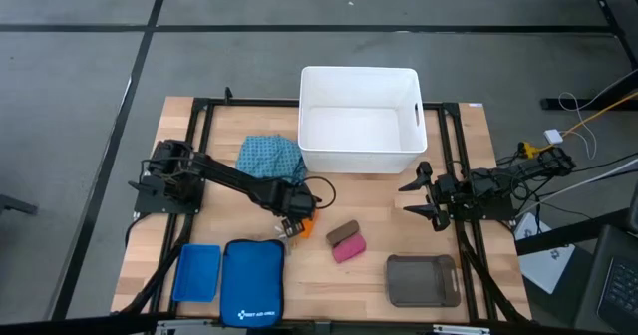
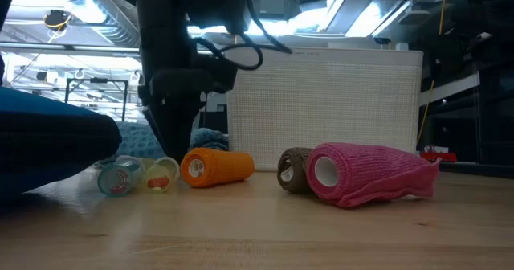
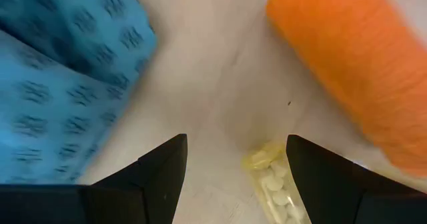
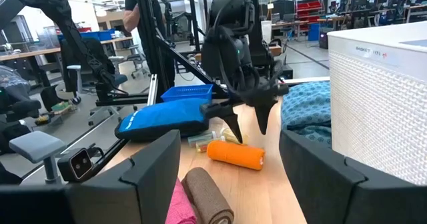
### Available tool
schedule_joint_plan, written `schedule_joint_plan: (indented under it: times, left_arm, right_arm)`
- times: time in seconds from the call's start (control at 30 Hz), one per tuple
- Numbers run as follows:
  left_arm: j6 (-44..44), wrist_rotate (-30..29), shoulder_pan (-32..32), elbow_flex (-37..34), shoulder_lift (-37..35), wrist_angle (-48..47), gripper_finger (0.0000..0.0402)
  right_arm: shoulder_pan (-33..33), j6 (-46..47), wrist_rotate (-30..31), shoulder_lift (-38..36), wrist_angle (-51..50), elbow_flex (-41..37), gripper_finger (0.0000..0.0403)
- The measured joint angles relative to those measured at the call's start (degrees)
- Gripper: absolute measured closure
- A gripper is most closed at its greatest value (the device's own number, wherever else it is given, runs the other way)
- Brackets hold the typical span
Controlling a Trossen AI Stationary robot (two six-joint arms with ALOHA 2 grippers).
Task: Pick & place medical supplies in basket/bin
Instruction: Put the top yellow pill bottle into the blue bin
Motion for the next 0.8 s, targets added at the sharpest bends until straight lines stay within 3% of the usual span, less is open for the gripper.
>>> schedule_joint_plan:
  times: [0.23, 0.4, 0.8]
  left_arm:
    - [-2.6, 5.2, 0.0, 0.2, 4.9, -0.4, 0.0146]
    - [-2.4, 5.5, 0.0, 0.2, 5.3, -0.8, 0.0156]
    - [0.5, 4.3, 0.0, 0.0, 4.3, -1.0, 0.0260]
  right_arm:
    - [0.0, 0.5, 0.0, 0.0, -0.6, 0.0, 0.0147]
    - [0.0, 1.5, 0.0, 0.0, -1.4, 0.0, 0.0147]
    - [0.0, 1.5, 0.1, 0.0, -1.5, 0.0, 0.0147]
